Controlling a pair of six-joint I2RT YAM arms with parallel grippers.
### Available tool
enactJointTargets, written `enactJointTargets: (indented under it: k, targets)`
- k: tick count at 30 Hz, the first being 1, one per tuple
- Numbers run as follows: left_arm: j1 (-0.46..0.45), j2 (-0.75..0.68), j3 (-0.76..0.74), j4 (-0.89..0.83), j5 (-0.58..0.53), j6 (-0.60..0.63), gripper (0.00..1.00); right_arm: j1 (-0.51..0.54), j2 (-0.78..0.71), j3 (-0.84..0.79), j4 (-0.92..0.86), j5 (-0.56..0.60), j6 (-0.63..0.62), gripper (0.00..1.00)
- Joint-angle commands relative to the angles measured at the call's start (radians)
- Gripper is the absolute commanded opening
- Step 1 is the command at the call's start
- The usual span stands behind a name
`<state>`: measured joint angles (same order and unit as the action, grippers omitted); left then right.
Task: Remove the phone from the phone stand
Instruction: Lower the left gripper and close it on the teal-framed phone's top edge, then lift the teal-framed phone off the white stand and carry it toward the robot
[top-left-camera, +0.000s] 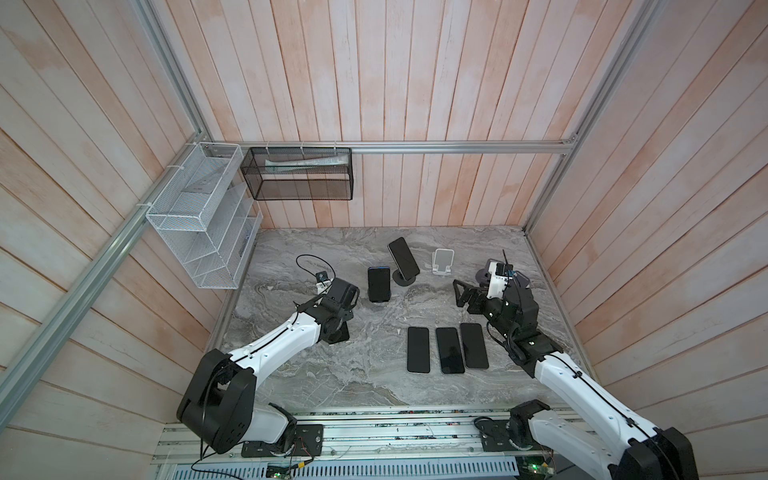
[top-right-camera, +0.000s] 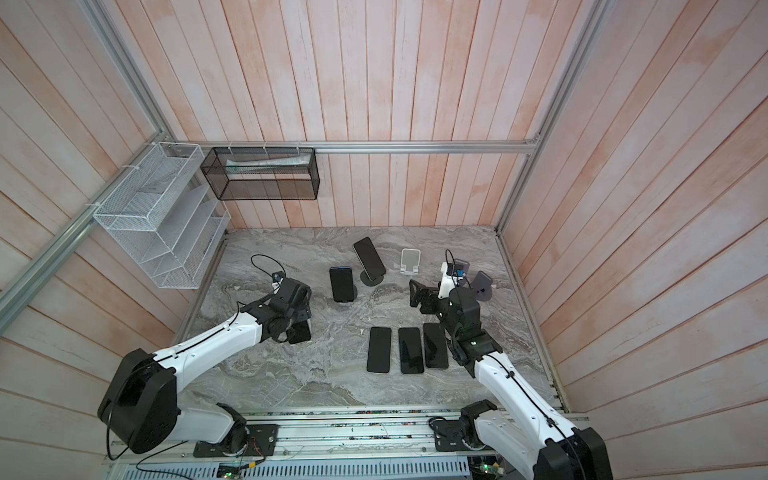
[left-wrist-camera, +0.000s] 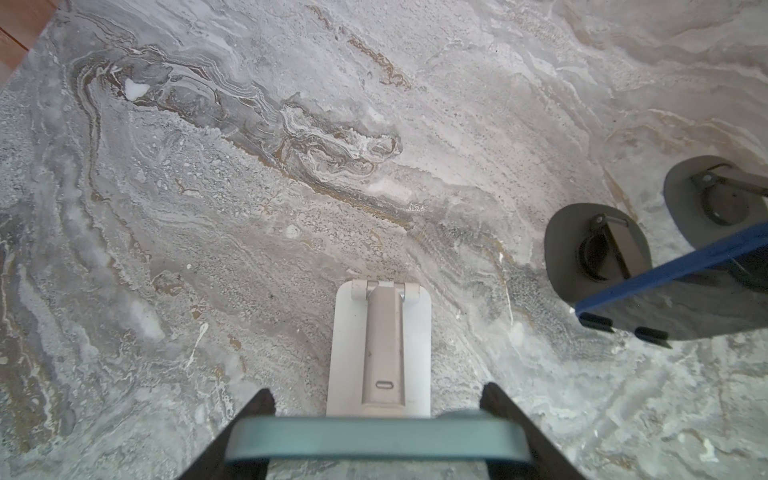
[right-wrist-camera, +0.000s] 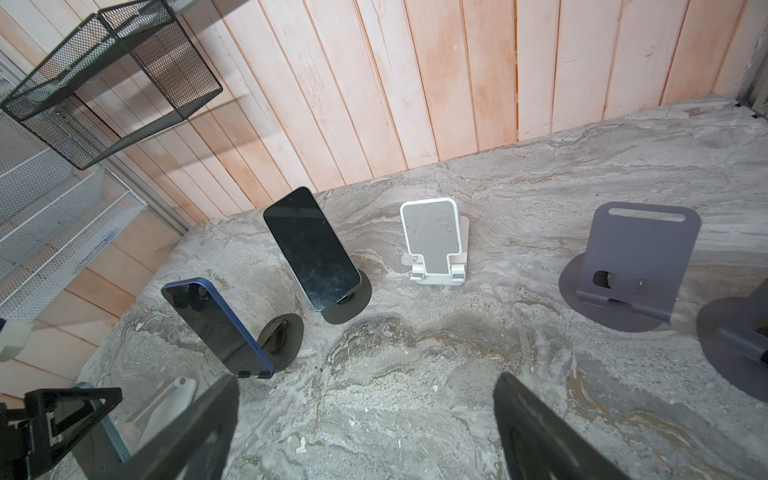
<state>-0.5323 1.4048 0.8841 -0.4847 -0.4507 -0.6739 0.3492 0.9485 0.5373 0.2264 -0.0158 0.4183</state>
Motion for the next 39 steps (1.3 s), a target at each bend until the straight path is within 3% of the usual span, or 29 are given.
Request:
enactJointTargets:
  k: [1, 12, 19, 27, 31, 39]
  targets:
    - [-0.004, -0.051, 0.002, -0.031, -0.037, 0.015, 0.60, 0.001, -0.016, -0.017, 0.002, 0.024, 0.000, 0.96]
    - [-0.035, -0.134, 0.064, -0.114, -0.072, 0.067, 0.56, 0.002, -0.028, -0.017, -0.001, 0.022, -0.006, 0.96]
    - [-0.145, -0.146, 0.167, -0.208, -0.082, 0.051, 0.54, 0.001, -0.031, -0.021, 0.008, 0.004, -0.001, 0.96]
    - [-0.326, -0.034, 0.323, -0.300, -0.071, 0.000, 0.53, 0.002, 0.043, -0.053, 0.108, -0.168, 0.044, 0.95]
    - [-0.404, 0.030, 0.346, -0.302, -0.054, -0.039, 0.52, 0.003, 0.013, -0.075, 0.136, -0.153, 0.063, 0.95]
    - [-0.448, 0.165, 0.358, -0.258, 0.052, -0.067, 0.52, 0.003, -0.015, -0.084, 0.128, -0.146, 0.062, 0.94]
